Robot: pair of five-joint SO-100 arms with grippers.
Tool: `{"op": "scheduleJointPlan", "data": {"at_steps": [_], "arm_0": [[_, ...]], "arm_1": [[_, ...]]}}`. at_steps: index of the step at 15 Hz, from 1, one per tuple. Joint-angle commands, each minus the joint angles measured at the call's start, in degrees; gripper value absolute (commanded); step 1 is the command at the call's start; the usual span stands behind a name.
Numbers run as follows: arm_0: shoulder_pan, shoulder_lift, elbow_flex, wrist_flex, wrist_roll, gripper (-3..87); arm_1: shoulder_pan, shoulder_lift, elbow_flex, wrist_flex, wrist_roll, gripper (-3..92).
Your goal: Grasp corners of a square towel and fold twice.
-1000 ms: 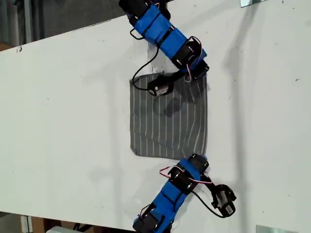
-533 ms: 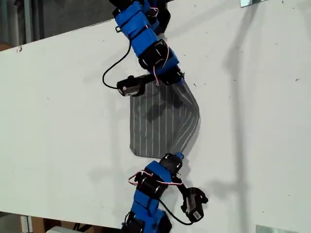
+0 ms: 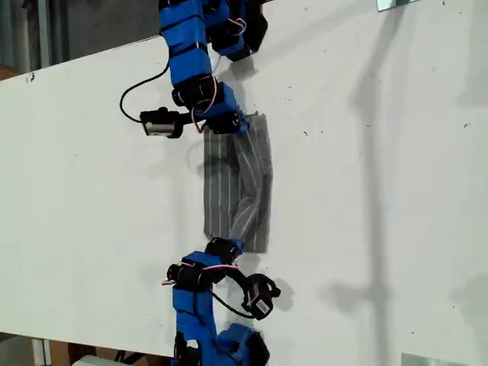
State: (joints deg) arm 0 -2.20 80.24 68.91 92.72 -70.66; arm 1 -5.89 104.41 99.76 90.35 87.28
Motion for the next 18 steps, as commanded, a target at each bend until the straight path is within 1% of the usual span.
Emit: {"op": "scheduleJointPlan", "data": {"at_steps": [1, 3, 5, 8, 9, 13, 15, 18], "arm_0": [[-7.03, 3.78, 1.14, -1.05, 4.04, 0.0], [-12.66, 3.78, 2.55, -1.93, 7.73, 0.0], [-17.23, 3.25, 3.96, -3.08, 10.99, 0.0], [-22.68, 1.49, 4.22, -3.96, 14.33, 0.0], [-23.12, 0.97, 4.48, -3.96, 14.33, 0.0], [-17.75, 1.14, 9.05, -4.48, 10.28, 0.0], [-14.41, 1.14, 10.9, -5.71, 7.38, 0.0], [-10.02, 0.7, 11.16, -5.36, 3.96, 0.0]], "arm_1": [[6.42, 9.76, 3.87, -0.97, -3.25, -0.1], [14.85, 16.7, 8.88, -1.93, -8.61, -0.1], [21.97, 19.07, 12.48, -3.52, -13.97, -0.1], [29.62, 18.98, 21.09, -10.37, -19.86, -0.1], [30.23, 18.63, 23.64, -11.87, -20.04, -0.1], [22.85, 21.01, 29.36, -13.01, -16.44, -0.1], [18.98, 25.84, 32.87, -12.83, -13.36, -0.1], [13.97, 32.52, 38.67, -13.01, -9.32, -0.1]]}}
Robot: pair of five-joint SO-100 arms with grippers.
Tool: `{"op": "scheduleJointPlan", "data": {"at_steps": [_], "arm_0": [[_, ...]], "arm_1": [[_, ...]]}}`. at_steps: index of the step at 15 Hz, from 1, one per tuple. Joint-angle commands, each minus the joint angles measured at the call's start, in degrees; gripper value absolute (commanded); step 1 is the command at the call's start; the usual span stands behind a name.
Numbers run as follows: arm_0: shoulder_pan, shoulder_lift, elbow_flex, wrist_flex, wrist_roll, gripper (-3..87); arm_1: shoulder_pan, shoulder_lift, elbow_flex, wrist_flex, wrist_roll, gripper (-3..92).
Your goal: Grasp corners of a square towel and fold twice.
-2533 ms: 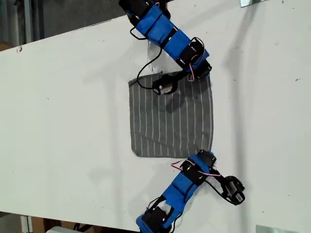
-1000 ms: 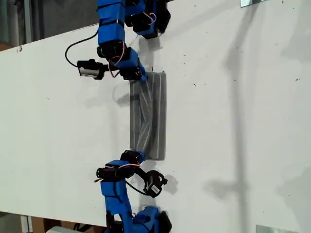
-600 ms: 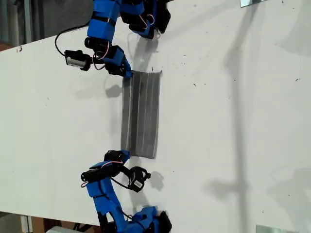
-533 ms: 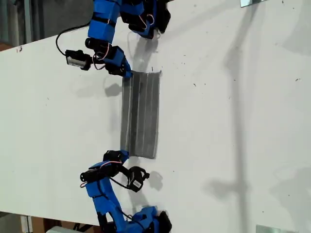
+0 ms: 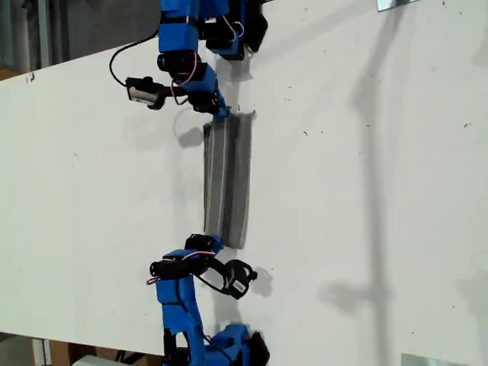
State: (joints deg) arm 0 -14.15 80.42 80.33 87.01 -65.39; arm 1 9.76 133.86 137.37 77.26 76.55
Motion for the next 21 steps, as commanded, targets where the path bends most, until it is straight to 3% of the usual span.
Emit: {"op": "scheduleJointPlan", "data": {"at_steps": [1, 4, 9, 10, 11, 12, 17, 21], "arm_0": [[2.37, -0.18, 0.53, 0.18, -1.67, 0.0], [3.34, -0.26, 3.96, -2.11, -1.93, 0.0], [3.6, 0.62, 5.89, -2.99, 0.26, 0.0], [4.39, 0.62, 4.31, -1.32, 0.62, 2.6], [4.92, 1.67, 3.69, -0.09, 0.62, 12.9], [5.19, 3.43, 3.69, 0.62, 0.35, 18.6], [4.22, 8.26, 3.96, 3.6, 1.05, 26.9], [2.64, 15.91, 9.49, 3.25, 0.35, 31.7]], "arm_1": [[-3.6, 3.6, 2.2, -0.88, 2.55, -0.1], [-8.7, 2.9, 3.16, -4.92, 5.36, -0.1], [-9.05, 2.72, 3.6, -4.04, 6.33, -0.1], [-9.67, 2.81, 3.6, -3.69, 6.59, 15.4], [-10.2, 2.72, 3.16, -3.25, 6.59, 19.8], [-10.28, 3.08, 3.16, -2.99, 6.59, 19.4], [-8.79, 4.31, 3.43, -2.55, 6.06, 19.5], [1.93, 2.64, 7.91, -4.83, -2.02, 27.9]]}}
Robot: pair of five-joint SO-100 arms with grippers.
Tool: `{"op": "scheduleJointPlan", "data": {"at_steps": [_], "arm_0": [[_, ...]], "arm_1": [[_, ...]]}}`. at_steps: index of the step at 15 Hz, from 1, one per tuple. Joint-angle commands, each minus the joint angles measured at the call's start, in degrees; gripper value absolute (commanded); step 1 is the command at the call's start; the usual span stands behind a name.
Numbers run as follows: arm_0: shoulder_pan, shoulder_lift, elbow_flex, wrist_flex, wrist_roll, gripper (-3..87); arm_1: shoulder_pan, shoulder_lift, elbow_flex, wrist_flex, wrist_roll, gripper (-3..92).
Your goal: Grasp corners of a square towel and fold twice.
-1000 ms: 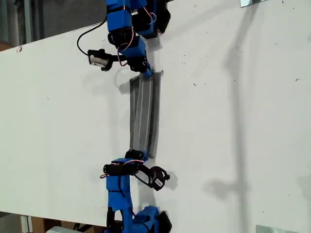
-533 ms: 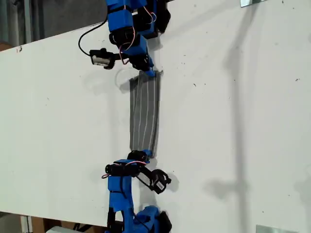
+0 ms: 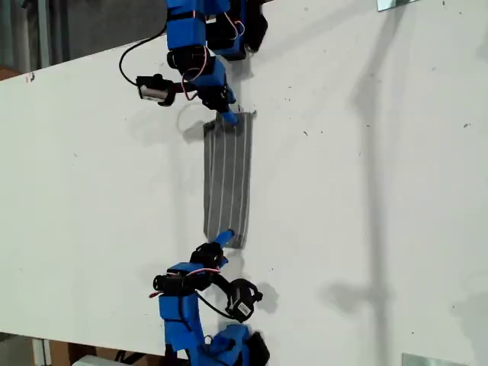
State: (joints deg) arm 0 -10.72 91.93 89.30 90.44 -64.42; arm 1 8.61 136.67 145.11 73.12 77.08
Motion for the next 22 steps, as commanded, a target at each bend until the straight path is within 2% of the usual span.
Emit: {"op": "scheduleJointPlan", "data": {"at_steps": [1, 7, 9, 12, 14, 18, 20, 22], "arm_0": [[-0.7, 5.71, 2.02, -0.53, -0.88, 31.5], [0.0, 12.83, 8.53, -2.37, -2.37, 30.5], [0.0, 16.87, 11.87, -2.9, -2.99, 30.2], [1.05, 26.72, 24.43, -6.86, -6.77, 29.7], [0.97, 39.64, 38.67, -10.63, -11.95, 29.4], [3.16, 65.13, 60.64, -13.36, -23.12, 28.9], [3.78, 82.27, 68.29, -8.61, -26.89, 28.6], [6.86, 91.93, 72.86, -7.21, -30.59, 28.3]], "arm_1": [[5.1, -2.64, 0.18, -1.41, -4.31, 29.0], [13.18, -35.16, -10.11, -10.99, -11.78, 30.1], [12.22, -35.07, -11.25, -11.69, -12.13, 20.6], [8.09, -35.86, -15.82, -10.28, -11.07, 22.3], [7.56, -36.3, -15.82, -10.63, -10.63, 21.7], [6.59, -37.35, -16.08, -11.95, -9.93, 22.1], [6.24, -37.35, -16.08, -12.13, -9.58, 21.8], [5.89, -37.97, -16.08, -12.74, -9.23, 21.1]]}}
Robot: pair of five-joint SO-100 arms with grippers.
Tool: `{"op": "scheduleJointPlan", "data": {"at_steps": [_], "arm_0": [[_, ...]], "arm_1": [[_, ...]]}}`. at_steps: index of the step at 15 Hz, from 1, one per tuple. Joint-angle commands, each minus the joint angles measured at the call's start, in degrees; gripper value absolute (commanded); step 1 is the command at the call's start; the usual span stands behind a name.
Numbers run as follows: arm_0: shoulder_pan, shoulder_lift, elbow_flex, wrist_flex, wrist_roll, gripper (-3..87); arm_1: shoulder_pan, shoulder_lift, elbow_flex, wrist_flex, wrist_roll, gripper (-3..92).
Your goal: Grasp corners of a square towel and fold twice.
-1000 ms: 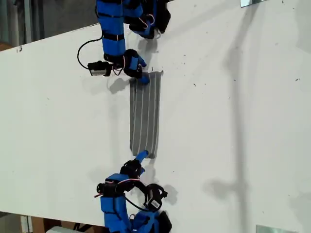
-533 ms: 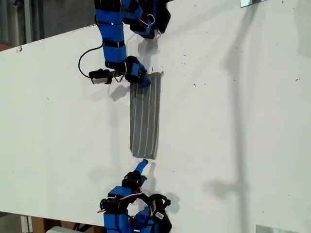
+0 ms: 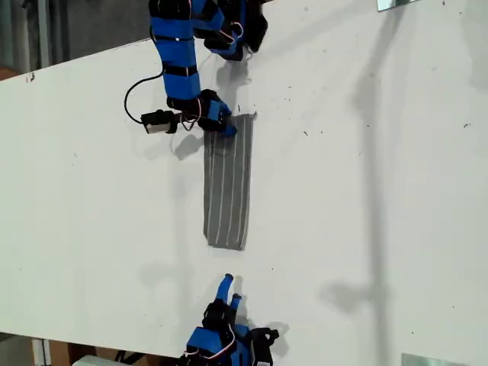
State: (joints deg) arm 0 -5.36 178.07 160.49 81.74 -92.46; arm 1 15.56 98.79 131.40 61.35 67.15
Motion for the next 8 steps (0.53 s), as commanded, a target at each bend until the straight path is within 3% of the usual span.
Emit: {"op": "scheduleJointPlan", "data": {"at_steps": [1, 3, 6, 8], "arm_0": [[1.93, 14.15, 5.27, 2.46, -3.52, 27.9], [2.55, 19.6, 6.5, 2.64, -4.31, 22.0], [2.55, 20.04, 8.26, 1.58, -2.37, 17.1], [3.78, 19.51, 10.37, -0.35, -4.04, 15.1]], "arm_1": [[-1.41, -0.7, -2.37, -1.49, 0.79, 18.8], [-2.11, -2.9, -2.2, -1.93, 1.85, -0.1], [-2.9, 3.6, 4.57, -0.79, 7.38, -0.1], [-2.02, 15.29, 11.25, 6.86, 12.92, -0.1]]}}
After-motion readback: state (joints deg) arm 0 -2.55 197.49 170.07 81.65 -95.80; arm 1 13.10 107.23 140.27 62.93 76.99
